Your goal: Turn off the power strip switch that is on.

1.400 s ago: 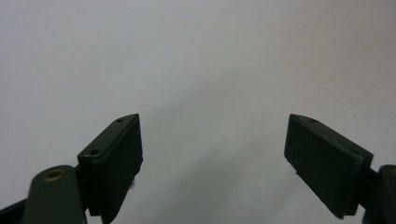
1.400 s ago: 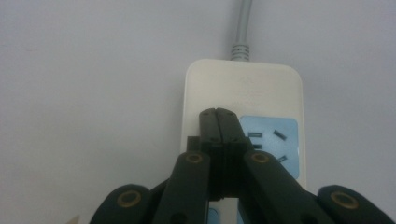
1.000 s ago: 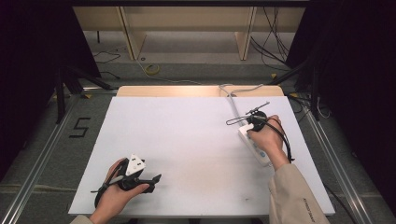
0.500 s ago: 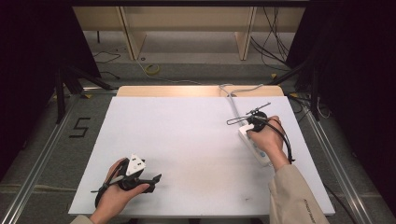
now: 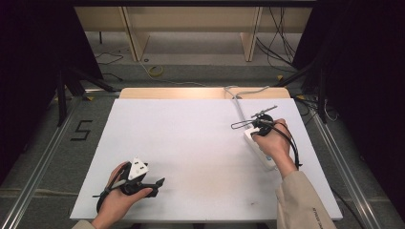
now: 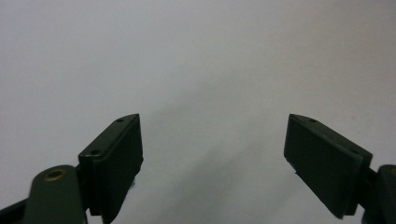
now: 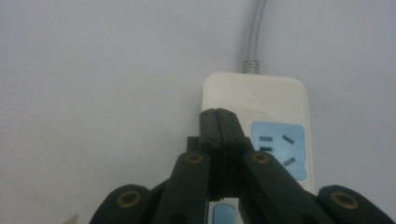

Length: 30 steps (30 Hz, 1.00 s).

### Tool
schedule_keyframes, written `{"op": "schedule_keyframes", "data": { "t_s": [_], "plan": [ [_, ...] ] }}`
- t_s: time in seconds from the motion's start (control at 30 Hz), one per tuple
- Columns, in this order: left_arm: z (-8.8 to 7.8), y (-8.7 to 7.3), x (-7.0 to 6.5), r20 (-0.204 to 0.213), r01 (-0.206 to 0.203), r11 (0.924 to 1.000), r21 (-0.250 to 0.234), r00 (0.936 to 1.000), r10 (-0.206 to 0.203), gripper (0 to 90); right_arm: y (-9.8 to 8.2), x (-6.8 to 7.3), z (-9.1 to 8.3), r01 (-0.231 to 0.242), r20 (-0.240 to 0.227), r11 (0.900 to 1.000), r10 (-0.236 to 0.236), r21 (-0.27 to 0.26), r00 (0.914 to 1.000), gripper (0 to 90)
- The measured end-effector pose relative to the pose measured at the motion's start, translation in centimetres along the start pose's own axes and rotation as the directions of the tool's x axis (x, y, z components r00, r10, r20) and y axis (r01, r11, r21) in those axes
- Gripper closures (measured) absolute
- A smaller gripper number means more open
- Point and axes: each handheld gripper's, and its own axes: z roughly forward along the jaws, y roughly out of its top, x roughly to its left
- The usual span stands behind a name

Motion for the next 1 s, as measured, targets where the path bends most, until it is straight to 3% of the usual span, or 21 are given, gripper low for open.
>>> {"op": "schedule_keyframes", "data": {
  "t_s": [0.6, 1.0],
  "plan": [
    [-0.1, -0.1, 0.1, -0.004, 0.002, 1.0, -0.003, 1.0, -0.002, 19.7, -0.9, 0.8, -1.8, 0.01, -0.027, 0.998, -0.012, -0.066, 0.9996, 90.0],
    [-0.1, -0.1, 0.0, -0.004, 0.001, 1.0, -0.004, 1.0, -0.001, 19.8, -2.0, 1.5, -2.2, 0.031, -0.036, 0.998, -0.034, -0.062, 0.9988, 90.0]
  ]
}}
